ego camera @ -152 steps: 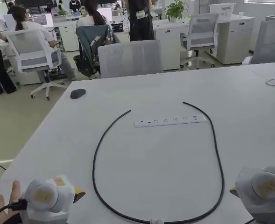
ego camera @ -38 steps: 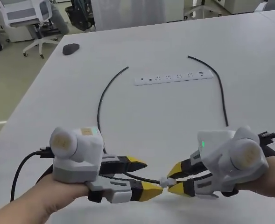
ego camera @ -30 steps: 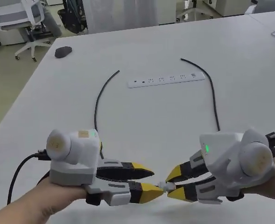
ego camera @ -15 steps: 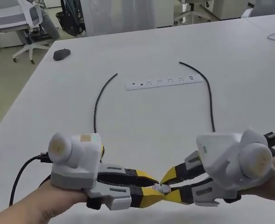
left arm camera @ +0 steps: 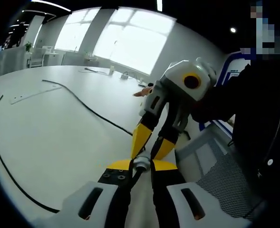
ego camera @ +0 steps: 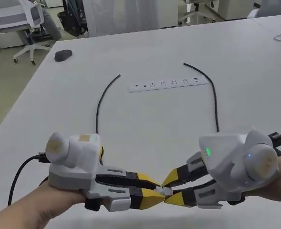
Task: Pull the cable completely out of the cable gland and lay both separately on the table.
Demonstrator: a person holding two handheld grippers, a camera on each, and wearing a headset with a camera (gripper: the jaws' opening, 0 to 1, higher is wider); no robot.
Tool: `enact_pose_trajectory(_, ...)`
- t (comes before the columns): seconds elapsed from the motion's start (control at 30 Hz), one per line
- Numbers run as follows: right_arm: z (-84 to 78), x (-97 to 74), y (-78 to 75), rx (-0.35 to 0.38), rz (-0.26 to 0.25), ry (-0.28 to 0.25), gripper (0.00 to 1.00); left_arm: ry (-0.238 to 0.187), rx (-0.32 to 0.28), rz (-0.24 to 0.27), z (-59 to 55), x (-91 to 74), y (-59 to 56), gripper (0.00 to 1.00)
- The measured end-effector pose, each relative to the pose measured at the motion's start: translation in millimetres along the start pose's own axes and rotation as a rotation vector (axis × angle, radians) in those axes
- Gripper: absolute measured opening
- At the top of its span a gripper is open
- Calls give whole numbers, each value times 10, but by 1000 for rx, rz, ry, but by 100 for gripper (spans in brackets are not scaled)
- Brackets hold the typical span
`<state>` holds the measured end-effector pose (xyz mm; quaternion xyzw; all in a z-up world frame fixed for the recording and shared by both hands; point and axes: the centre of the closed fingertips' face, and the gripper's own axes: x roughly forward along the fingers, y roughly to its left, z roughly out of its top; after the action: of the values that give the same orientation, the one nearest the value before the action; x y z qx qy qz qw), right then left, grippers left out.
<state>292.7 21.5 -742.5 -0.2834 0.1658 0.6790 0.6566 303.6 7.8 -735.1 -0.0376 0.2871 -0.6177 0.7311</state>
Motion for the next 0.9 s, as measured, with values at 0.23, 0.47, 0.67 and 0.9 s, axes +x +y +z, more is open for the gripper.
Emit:
enact_pose_trajectory(0.23,28,-12,6,-7,6,-17,7,0,-4,-14,15,-18,-15,16)
enact_pose_trajectory(0.47,46,-17,-5,-11,3,-22,7,-4,10,-20,32,-32,-13,16)
enact_pose_trajectory(0.67,31,-22,-9,-14,6,-20,7,1,8,-23,19,-47,-7,16)
enact_pose_trajectory(0.9,22,-20,-12,-13,8,-18,7,3,8,-23,12,-48,-1,16)
